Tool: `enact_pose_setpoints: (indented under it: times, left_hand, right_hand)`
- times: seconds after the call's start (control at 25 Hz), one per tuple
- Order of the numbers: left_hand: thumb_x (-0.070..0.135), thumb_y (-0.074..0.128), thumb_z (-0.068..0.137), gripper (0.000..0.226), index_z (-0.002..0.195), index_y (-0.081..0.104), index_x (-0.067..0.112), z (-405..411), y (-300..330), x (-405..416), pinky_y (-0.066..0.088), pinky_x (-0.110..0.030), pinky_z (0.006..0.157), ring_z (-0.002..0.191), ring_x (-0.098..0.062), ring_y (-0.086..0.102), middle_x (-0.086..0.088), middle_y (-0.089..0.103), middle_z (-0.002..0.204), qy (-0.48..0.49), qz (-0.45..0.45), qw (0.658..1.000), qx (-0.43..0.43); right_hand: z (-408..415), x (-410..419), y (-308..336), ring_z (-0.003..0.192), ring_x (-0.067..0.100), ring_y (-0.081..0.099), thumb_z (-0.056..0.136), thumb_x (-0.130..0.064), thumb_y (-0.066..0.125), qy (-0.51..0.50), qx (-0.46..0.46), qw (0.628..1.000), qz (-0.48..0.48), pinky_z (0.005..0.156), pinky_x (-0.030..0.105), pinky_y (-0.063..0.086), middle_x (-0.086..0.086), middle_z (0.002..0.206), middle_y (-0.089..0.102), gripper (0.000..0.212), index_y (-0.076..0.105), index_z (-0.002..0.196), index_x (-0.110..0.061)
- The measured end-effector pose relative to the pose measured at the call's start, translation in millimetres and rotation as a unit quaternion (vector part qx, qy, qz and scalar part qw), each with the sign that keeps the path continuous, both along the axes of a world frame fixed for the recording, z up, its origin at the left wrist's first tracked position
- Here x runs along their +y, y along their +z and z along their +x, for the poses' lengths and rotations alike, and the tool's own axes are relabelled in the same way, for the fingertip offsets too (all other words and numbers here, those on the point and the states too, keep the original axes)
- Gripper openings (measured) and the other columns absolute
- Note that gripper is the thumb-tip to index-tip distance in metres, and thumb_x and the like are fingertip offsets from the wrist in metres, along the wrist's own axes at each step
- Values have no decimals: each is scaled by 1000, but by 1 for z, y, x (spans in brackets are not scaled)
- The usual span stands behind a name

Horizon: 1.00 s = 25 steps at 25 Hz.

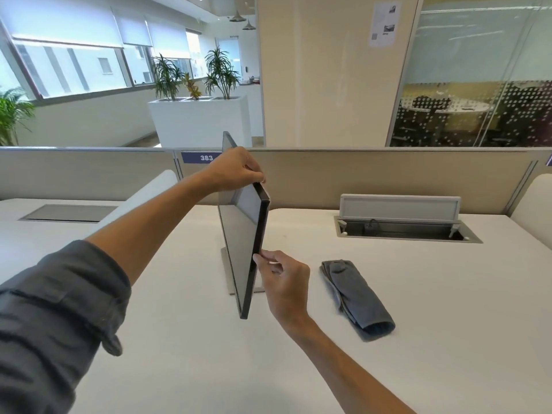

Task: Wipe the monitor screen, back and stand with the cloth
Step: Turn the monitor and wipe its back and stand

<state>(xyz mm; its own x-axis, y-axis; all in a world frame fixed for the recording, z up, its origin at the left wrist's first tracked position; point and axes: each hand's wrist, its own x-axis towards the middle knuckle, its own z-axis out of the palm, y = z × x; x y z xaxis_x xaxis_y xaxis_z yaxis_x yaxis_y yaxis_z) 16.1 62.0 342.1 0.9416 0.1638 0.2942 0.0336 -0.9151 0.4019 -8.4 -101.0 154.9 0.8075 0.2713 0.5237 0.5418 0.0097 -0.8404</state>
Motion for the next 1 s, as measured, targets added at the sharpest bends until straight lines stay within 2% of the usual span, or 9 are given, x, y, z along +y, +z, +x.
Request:
enact_pose_setpoints:
  times: [0.04, 0.24, 0.36, 0.48, 0.64, 0.76, 0.84, 0.92, 1.0]
  left_hand:
    - [17, 63, 86, 19, 96, 77, 9, -50, 5, 9, 55, -42, 88, 90, -19, 69, -5, 75, 96, 10, 9, 1000, 16]
    - [9, 57, 87, 24, 104, 75, 11, -57, 0, 12, 50, -33, 94, 94, -13, 63, -2, 71, 109, 8, 34, 999, 21]
    - [11, 57, 87, 26, 107, 74, 12, -67, 0, 20, 48, -31, 92, 91, -12, 60, -1, 70, 111, 23, 68, 997, 20]
    - [11, 54, 88, 26, 103, 75, 14, -90, 1, 34, 47, -32, 91, 98, -17, 63, -1, 70, 114, 34, 114, 992, 42]
    - [7, 48, 89, 29, 96, 76, 14, -113, 0, 38, 49, -43, 92, 100, -23, 63, -3, 72, 109, 53, 157, 985, 55]
    - [7, 48, 89, 28, 95, 75, 14, -117, -1, 36, 52, -44, 87, 95, -25, 64, -3, 72, 106, 65, 170, 982, 52]
    - [9, 48, 86, 26, 82, 73, 14, -114, -2, 28, 53, -41, 75, 82, -26, 64, -4, 72, 90, 70, 201, 975, 61]
    - [12, 49, 86, 23, 66, 58, 12, -113, -2, 11, 44, -31, 61, 70, -22, 59, -3, 63, 73, 80, 232, 966, 77]
    - [16, 50, 91, 18, 73, 55, 15, -110, -7, -11, 38, -28, 72, 75, -18, 53, -2, 59, 79, 94, 293, 949, 71]
  right_hand:
    - [-48, 11, 7, 77, -1, 69, 87, -19, 71, 30, 2, 1000, -8, 72, 18, 57, -2, 89, 75, 17, 76, 98, -8]
    - [-57, 35, 11, 72, -4, 65, 85, -19, 72, 51, -11, 999, -13, 69, 9, 51, -4, 81, 74, 12, 75, 87, -8]
    - [-69, 52, 10, 70, 4, 67, 83, -25, 74, 48, -25, 998, -41, 66, 19, 54, -3, 78, 74, 16, 73, 82, -9]
    - [-84, 74, 17, 63, 11, 64, 80, -26, 75, 58, -32, 996, -56, 63, 32, 53, -3, 70, 71, 18, 68, 75, -10]
    - [-97, 96, 21, 64, 16, 64, 78, -28, 76, 62, -35, 994, -81, 64, 37, 52, -3, 71, 71, 18, 66, 73, -12]
    - [-98, 99, 20, 65, 14, 65, 78, -27, 76, 68, -34, 994, -80, 64, 36, 53, -3, 71, 71, 18, 66, 74, -13]
    - [-95, 94, 18, 67, 12, 66, 80, -30, 75, 72, -44, 993, -82, 64, 36, 54, -4, 73, 71, 18, 67, 76, -14]
    - [-89, 84, 14, 70, 10, 66, 83, -37, 70, 58, -82, 990, -102, 63, 33, 55, -6, 78, 72, 22, 69, 80, -16]
    - [-76, 68, 4, 73, 9, 64, 85, -43, 66, 21, -130, 981, -141, 59, 26, 49, -10, 86, 70, 24, 68, 82, -19]
